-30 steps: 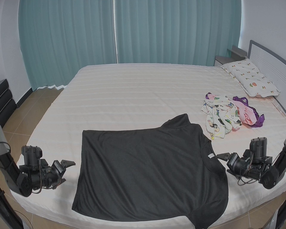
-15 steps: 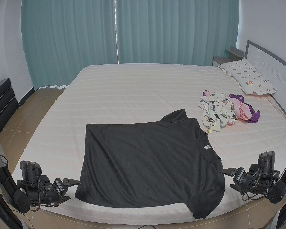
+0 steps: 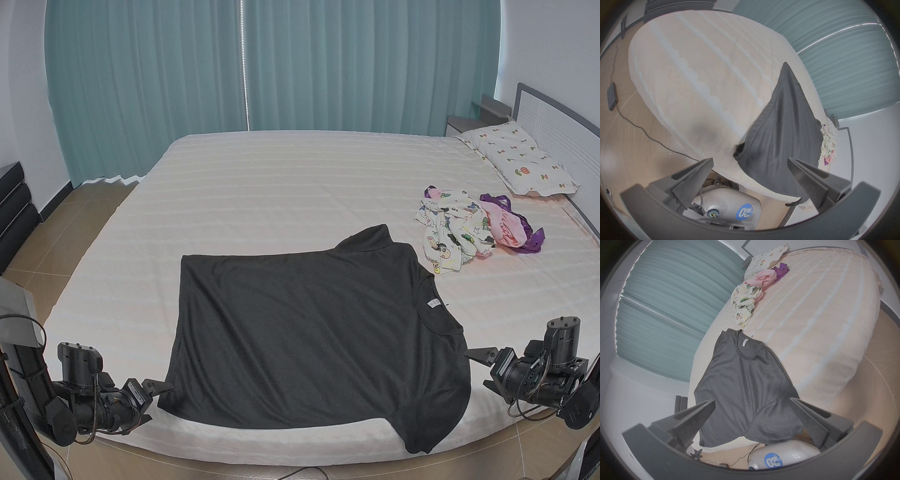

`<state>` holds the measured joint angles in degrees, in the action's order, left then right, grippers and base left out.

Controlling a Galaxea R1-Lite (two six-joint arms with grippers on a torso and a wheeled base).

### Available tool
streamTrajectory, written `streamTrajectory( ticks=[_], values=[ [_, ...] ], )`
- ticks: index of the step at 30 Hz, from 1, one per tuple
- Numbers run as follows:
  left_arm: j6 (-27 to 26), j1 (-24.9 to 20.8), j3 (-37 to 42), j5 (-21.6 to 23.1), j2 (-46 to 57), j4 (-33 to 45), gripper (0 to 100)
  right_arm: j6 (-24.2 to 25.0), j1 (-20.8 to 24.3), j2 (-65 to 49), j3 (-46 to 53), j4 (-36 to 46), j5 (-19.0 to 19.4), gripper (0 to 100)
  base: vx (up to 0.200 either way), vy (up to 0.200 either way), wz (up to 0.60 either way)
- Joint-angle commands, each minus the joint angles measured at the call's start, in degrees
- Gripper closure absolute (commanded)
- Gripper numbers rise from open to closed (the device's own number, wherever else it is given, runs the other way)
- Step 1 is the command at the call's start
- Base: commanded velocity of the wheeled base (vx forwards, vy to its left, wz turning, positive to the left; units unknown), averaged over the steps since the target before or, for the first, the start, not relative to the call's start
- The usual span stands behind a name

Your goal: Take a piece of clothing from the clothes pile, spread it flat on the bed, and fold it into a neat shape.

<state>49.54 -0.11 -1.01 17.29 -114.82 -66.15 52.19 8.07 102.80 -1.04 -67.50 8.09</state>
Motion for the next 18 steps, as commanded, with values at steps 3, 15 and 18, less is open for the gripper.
streamTrajectory(
  ticks=[3,15,18],
  values=[
    [0.56,-0.86,1.01,-0.15,-1.81,-0.12,0,-0.07,0.37,0.47,0.95,-0.35,-0.1,0,0.0,0.0,0.0],
    [5.3,-5.69,-3.91,-3.84,-5.5,-4.43,0,0.11,0.37,1.08,0.95,-0.35,-0.36,0,0.0,0.0,0.0],
    [5.48,-7.27,-4.61,-6.3,-6.55,-4.52,0,0.11,0.46,1.26,0.95,-0.44,-0.36,0,0.0,0.0,0.0]
  ],
)
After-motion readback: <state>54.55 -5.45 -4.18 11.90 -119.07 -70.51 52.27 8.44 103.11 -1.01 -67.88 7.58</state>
